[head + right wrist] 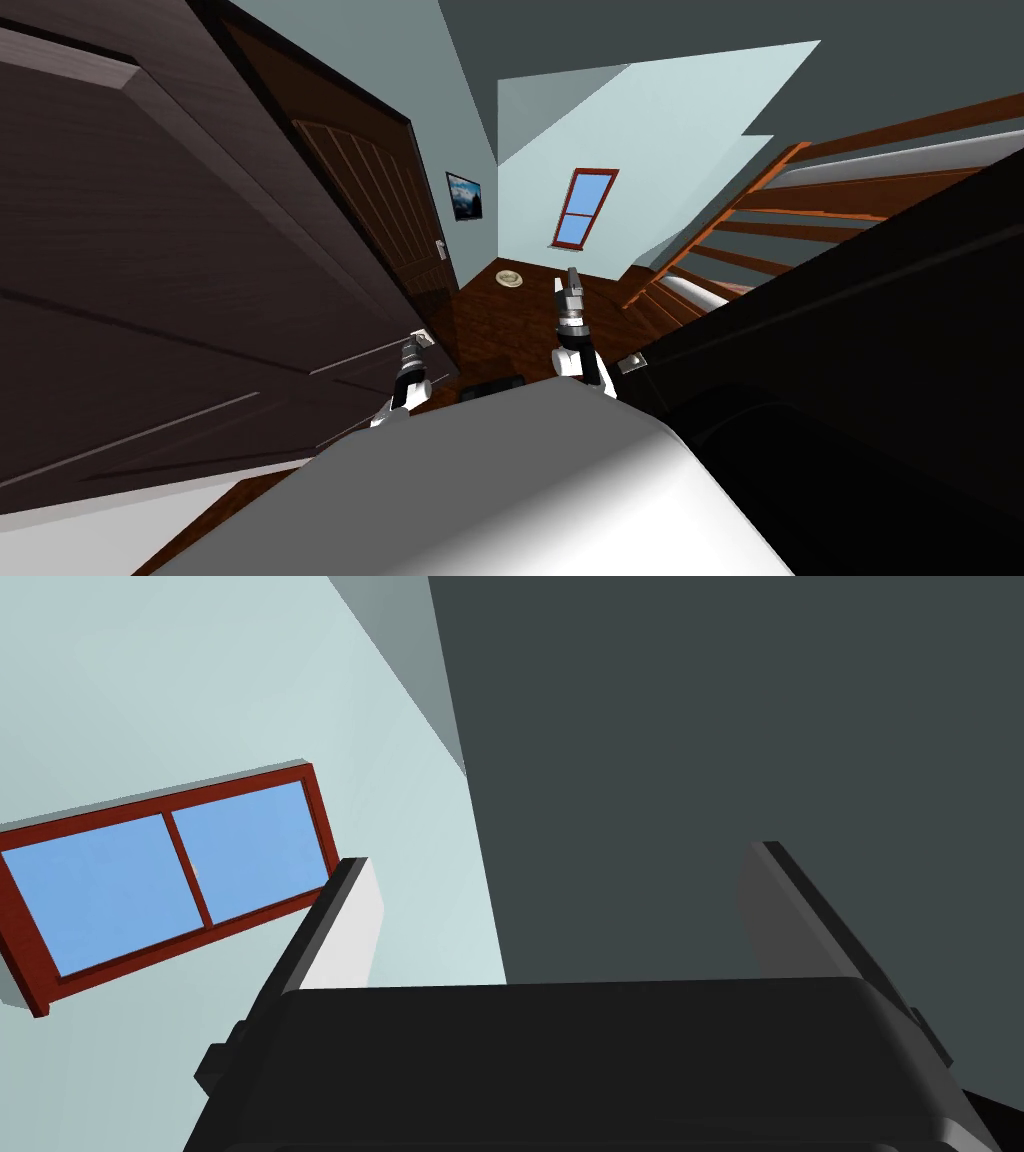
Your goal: Push the door open
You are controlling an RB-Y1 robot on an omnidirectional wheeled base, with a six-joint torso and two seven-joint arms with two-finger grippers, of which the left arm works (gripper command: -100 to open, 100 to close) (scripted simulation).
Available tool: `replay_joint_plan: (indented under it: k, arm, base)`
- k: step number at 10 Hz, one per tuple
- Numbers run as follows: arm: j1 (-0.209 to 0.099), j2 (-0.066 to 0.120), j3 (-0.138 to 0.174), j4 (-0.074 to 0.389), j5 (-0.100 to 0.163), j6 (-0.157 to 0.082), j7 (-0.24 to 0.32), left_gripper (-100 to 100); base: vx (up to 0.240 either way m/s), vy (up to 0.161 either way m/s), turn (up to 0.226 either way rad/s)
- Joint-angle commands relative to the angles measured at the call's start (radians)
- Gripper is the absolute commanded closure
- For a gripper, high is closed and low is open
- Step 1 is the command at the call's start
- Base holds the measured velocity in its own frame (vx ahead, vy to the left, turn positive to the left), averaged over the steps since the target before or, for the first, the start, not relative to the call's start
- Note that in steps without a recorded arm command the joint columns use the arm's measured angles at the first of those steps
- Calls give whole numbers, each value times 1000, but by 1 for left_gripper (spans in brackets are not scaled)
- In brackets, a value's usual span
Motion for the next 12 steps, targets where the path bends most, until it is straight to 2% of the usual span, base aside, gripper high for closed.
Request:
replay_joint_plan:
  k: [1,3,4,9,10,12]
  arm:
    - [-4,3,18,-7,10,-1,-8,100]
    - [-3,6,38,-6,22,-3,-16,100]
    - [-3,6,38,-6,22,-3,-16,100]
    - [1,13,92,-1,54,-7,-36,100]
    - [10,12,89,-6,52,4,-35,100]
    - [11,19,117,-6,69,-1,-45,100]
  base:
    - [201,-37,57]
    - [204,-4,38]
    - [137,-19,27]
    - [211,-36,57]
    - [108,13,39]
    - [209,18,46]
